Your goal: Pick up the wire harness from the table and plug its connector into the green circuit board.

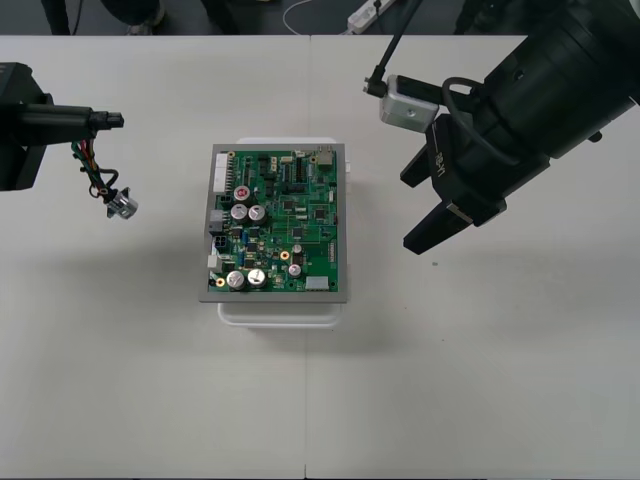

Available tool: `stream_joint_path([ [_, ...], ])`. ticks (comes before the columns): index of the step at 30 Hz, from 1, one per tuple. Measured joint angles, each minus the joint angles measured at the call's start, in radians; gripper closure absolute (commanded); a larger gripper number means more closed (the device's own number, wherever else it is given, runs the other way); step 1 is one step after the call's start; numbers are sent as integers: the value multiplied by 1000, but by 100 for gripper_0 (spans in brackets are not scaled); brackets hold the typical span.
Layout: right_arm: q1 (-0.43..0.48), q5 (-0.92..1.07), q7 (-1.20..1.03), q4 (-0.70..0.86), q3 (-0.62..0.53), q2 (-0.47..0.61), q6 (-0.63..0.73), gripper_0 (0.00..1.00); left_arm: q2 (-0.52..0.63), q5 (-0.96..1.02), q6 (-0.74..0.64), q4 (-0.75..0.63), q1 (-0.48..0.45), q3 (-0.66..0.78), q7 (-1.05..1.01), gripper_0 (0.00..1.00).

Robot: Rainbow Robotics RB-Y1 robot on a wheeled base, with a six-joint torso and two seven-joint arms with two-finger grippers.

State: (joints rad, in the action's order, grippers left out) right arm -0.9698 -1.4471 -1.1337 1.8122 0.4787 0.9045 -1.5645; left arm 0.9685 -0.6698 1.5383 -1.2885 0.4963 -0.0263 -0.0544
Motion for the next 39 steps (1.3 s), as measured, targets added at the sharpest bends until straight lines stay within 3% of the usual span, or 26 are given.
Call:
stream_joint_path([
  [19,3,-234,1,69,-26,-118,-1,0,0,1,0,63,0,-176,42,100],
  [39,73,-314,10,175,-27,-130,-1,0,0,2,0,70,0,-265,159,100],
])
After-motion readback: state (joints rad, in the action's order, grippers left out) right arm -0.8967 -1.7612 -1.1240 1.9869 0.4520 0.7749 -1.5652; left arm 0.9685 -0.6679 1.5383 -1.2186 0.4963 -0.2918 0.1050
